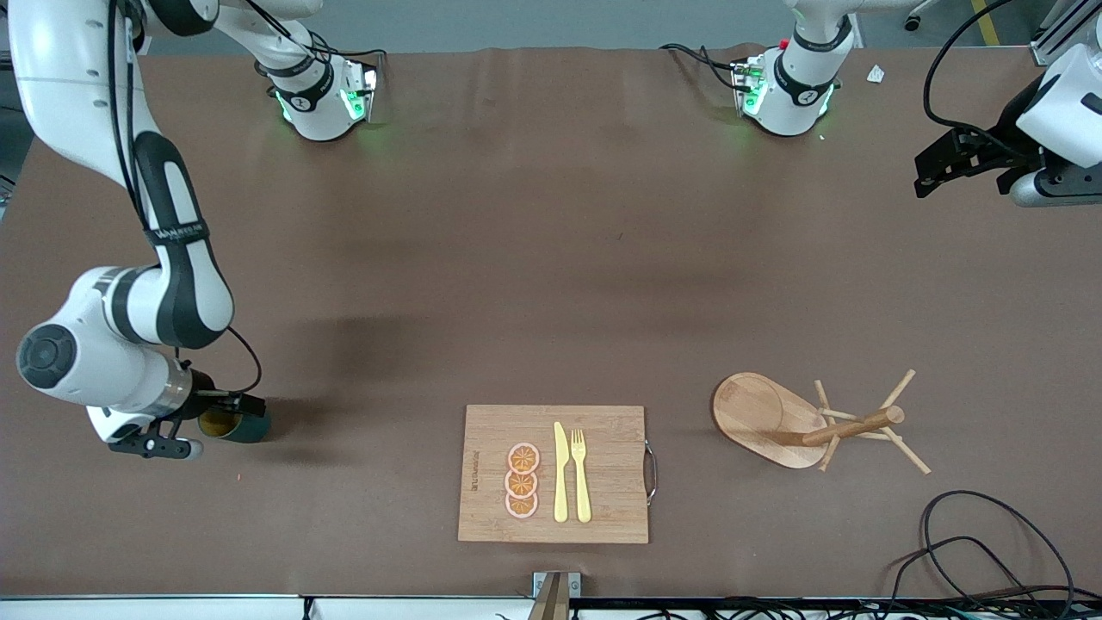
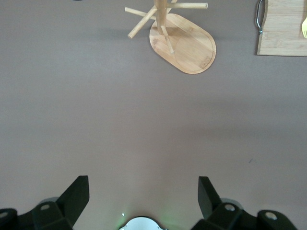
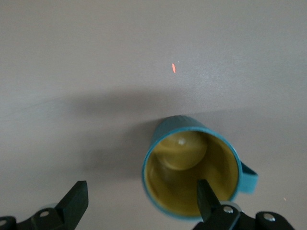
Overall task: Pass cup and hang on rack
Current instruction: 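Lower the right gripper over the teal mug and close on it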
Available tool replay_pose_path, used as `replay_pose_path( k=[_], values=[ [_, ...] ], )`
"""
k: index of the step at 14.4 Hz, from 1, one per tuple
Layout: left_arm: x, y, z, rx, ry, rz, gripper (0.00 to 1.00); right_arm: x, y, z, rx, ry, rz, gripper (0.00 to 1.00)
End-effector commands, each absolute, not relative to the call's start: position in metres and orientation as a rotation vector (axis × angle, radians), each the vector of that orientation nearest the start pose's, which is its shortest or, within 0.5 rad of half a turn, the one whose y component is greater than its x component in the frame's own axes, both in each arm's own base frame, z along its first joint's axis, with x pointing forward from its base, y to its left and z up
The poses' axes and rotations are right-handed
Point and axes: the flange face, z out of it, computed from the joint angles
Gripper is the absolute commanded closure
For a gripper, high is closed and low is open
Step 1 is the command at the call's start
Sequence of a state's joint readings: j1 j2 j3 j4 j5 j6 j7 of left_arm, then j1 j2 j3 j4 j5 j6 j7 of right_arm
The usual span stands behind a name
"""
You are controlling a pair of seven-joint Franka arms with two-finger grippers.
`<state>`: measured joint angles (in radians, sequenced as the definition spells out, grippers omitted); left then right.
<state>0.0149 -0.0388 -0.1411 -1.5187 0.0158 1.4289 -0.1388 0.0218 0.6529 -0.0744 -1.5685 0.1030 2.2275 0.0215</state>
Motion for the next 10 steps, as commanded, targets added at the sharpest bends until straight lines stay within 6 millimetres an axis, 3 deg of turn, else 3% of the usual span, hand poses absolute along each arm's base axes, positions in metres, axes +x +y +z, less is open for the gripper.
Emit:
replay_pose_path(
  k=[1, 2, 3, 4, 6, 10],
  values=[
    [0.525, -0.067, 0.662, -3.103, 0.001, 0.067, 0.00, 0.704, -0.027, 0.256, -3.095, 0.162, -0.029, 0.14],
    [0.525, -0.066, 0.662, -3.104, -0.001, 0.067, 0.00, 0.704, -0.029, 0.256, -3.101, 0.081, -0.030, 0.41],
    [0.525, -0.067, 0.662, -3.103, -0.001, 0.067, 0.00, 0.704, -0.031, 0.256, -3.101, 0.014, -0.032, 0.58],
    [0.525, -0.066, 0.662, -3.105, -0.001, 0.068, 0.00, 0.704, -0.036, 0.257, -3.103, -0.004, -0.033, 0.68],
    [0.525, -0.068, 0.662, -3.102, -0.001, 0.067, 0.00, 0.704, -0.040, 0.256, -3.103, -0.004, -0.031, 0.84],
    [0.525, -0.068, 0.663, -3.102, 0.003, 0.065, 0.00, 0.704, -0.040, 0.251, -3.105, -0.010, -0.023, 0.96]
  ],
)
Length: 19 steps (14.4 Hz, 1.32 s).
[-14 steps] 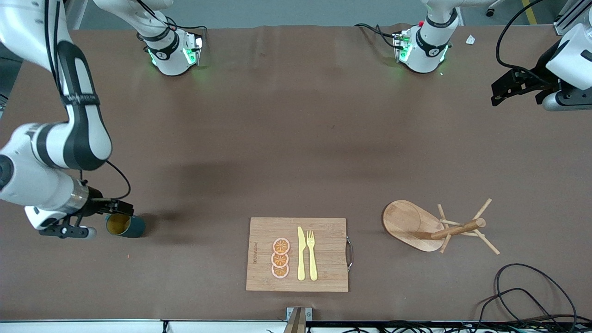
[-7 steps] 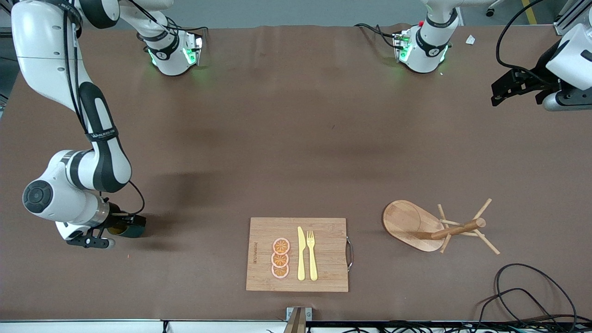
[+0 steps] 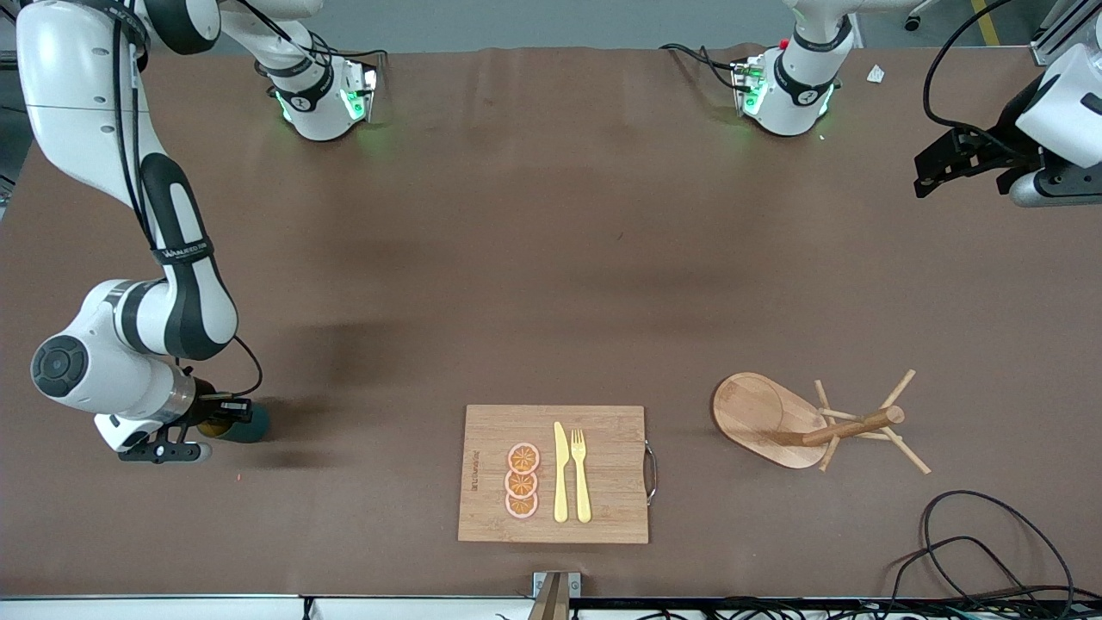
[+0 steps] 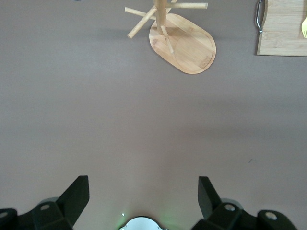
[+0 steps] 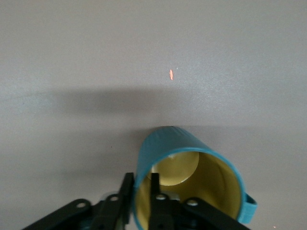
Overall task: Pass cup and hang on rack
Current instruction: 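Carry the teal mug with the right gripper toward the table middle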
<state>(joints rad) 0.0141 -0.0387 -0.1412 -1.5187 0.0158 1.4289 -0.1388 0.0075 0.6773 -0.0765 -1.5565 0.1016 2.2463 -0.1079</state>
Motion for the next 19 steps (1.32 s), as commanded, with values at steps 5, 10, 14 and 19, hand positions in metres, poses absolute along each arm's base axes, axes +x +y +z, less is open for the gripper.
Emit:
replay_pose_path(
  k=[5, 10, 14, 19],
  values=[
    [0.525, -0.068, 0.662, -3.109, 0.007, 0.069, 0.00, 0.711, 0.008, 0.278, -3.093, -0.086, -0.015, 0.99],
    [0.525, -0.071, 0.661, -3.111, 0.017, 0.071, 0.00, 0.704, 0.158, 0.326, -3.084, 0.058, 0.104, 0.99],
    [0.525, -0.071, 0.662, -3.112, 0.018, 0.069, 0.00, 0.671, 0.316, 0.356, -3.076, 0.110, 0.028, 0.98],
    [0.525, -0.071, 0.662, -3.114, 0.018, 0.070, 0.00, 0.610, 0.492, 0.340, -2.975, 0.316, -0.107, 0.98]
  ],
)
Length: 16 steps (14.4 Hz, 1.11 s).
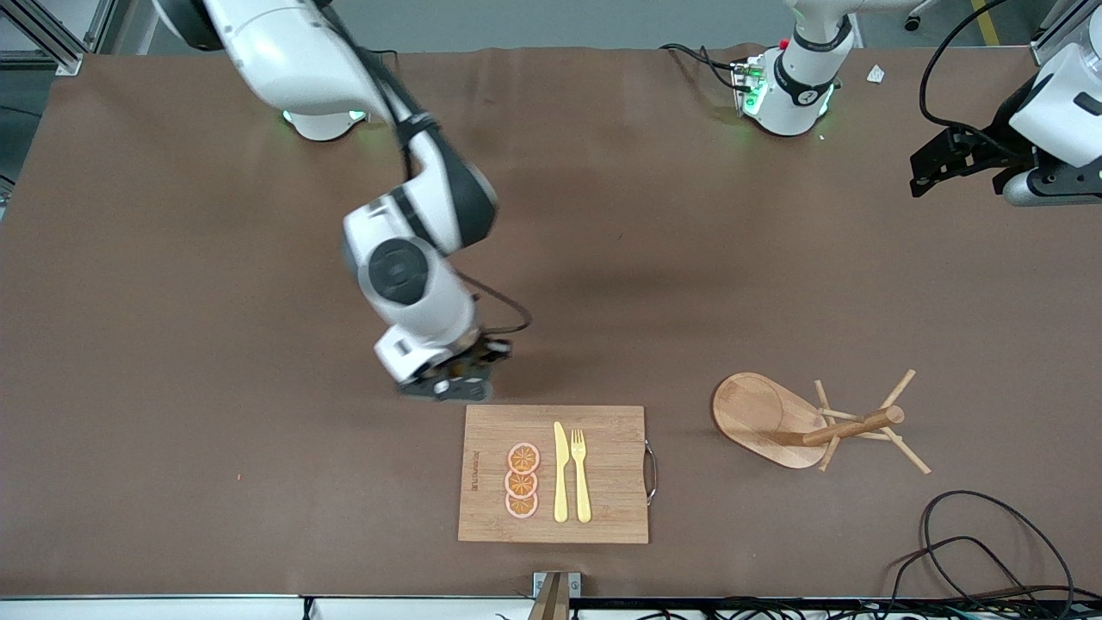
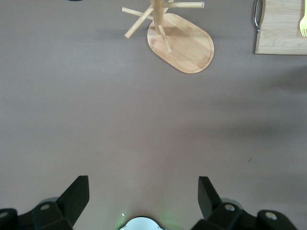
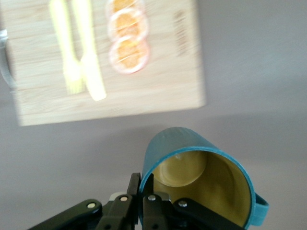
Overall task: Pass cup and hang on rack
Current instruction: 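Carry the teal mug with the right gripper toward the table middle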
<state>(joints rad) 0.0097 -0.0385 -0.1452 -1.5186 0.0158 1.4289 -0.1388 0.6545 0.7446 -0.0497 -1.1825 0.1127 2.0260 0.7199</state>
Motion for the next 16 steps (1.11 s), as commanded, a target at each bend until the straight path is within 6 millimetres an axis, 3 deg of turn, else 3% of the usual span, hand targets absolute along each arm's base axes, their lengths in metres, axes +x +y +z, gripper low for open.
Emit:
replay_pose_path(
  k=[1, 5, 8, 10, 12, 15, 16],
  values=[
    [0.525, -0.071, 0.661, -3.114, 0.020, 0.072, 0.00, 0.601, 0.513, 0.333, -2.931, 0.375, -0.147, 0.98],
    [0.525, -0.071, 0.661, -3.114, 0.020, 0.072, 0.00, 0.559, 0.583, 0.288, -2.838, 0.464, -0.185, 0.98],
    [0.525, -0.071, 0.661, -3.114, 0.020, 0.072, 0.00, 0.544, 0.598, 0.281, -2.826, 0.526, -0.163, 0.97],
    [0.525, -0.072, 0.661, -3.112, 0.025, 0.072, 0.00, 0.539, 0.601, 0.275, -2.834, 0.538, -0.155, 0.89],
    [0.525, -0.072, 0.661, -3.114, 0.025, 0.072, 0.00, 0.540, 0.599, 0.274, -2.839, 0.541, -0.151, 0.67],
    [0.525, -0.072, 0.661, -3.114, 0.023, 0.072, 0.00, 0.544, 0.596, 0.288, -2.824, 0.552, -0.159, 0.31],
    [0.525, -0.072, 0.661, -3.114, 0.018, 0.072, 0.00, 0.546, 0.593, 0.305, -2.819, 0.550, -0.166, 0.00]
  ],
)
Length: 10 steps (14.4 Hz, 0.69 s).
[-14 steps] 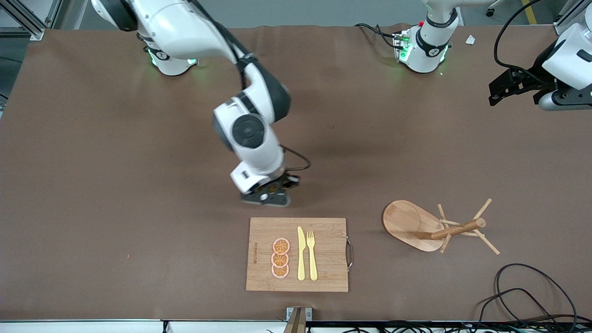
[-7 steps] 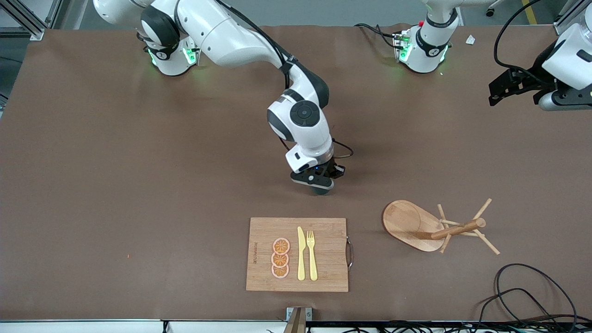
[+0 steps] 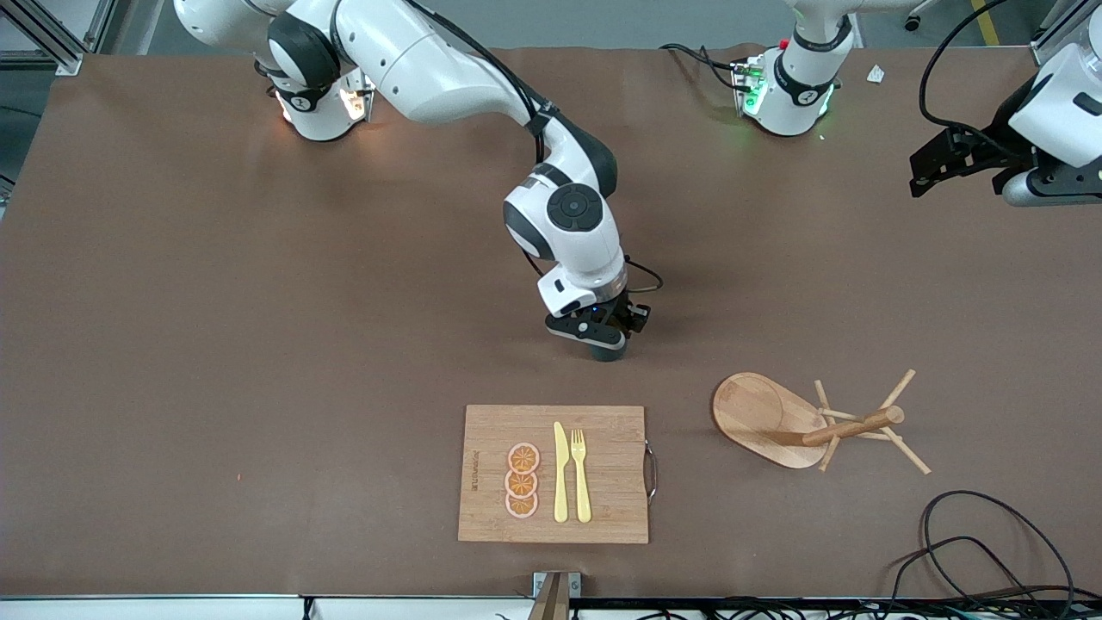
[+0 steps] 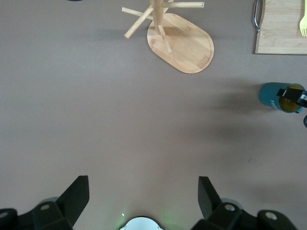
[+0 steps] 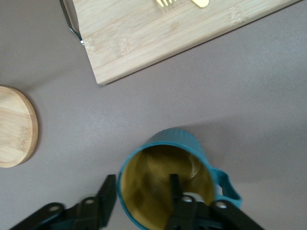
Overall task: Pass cup and hang on rack
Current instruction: 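Carry the teal mug with the right gripper toward the table middle, then set the mug down, open the right gripper and withdraw it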
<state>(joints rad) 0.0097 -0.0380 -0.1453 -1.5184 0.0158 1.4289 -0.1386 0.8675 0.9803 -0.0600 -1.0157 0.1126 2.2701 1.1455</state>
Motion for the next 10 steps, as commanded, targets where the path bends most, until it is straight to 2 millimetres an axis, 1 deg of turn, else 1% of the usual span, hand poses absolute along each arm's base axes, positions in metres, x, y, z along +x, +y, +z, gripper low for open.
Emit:
replay_pose_path(
  k=[1, 2, 3, 4, 5, 6, 7, 8, 9, 10],
  values=[
    [0.529, -0.072, 0.656, -3.109, 0.022, 0.088, 0.00, 0.550, 0.588, 0.317, -2.823, 0.553, -0.170, 0.00],
    [0.532, -0.073, 0.651, -3.110, 0.027, 0.102, 0.00, 0.557, 0.580, 0.327, -2.826, 0.562, -0.191, 0.00],
    [0.532, -0.072, 0.650, -3.106, 0.022, 0.104, 0.00, 0.574, 0.561, 0.344, -2.819, 0.597, -0.214, 0.00],
    [0.533, -0.072, 0.649, -3.101, 0.021, 0.103, 0.00, 0.603, 0.523, 0.361, -2.821, 0.679, -0.218, 0.00],
    [0.533, -0.073, 0.649, -3.100, 0.014, 0.102, 0.00, 0.622, 0.495, 0.369, -2.838, 0.707, -0.205, 0.00],
    [0.533, -0.077, 0.648, -3.096, 0.006, 0.103, 0.00, 0.640, 0.467, 0.383, -2.859, 0.671, -0.220, 0.00],
    [0.535, -0.087, 0.642, -3.082, 0.035, 0.117, 0.00, 0.662, 0.429, 0.393, -2.887, 0.605, -0.233, 0.00],
    [0.534, -0.095, 0.642, -3.081, 0.042, 0.116, 0.00, 0.679, 0.394, 0.407, -2.913, 0.547, -0.238, 0.00],
    [0.534, -0.100, 0.640, -3.084, -0.013, 0.120, 0.00, 0.685, 0.364, 0.427, -2.952, 0.493, -0.214, 0.00],
    [0.531, -0.115, 0.641, -3.080, -0.070, 0.114, 0.00, 0.690, 0.337, 0.445, -2.969, 0.493, -0.200, 0.00]
  ],
)
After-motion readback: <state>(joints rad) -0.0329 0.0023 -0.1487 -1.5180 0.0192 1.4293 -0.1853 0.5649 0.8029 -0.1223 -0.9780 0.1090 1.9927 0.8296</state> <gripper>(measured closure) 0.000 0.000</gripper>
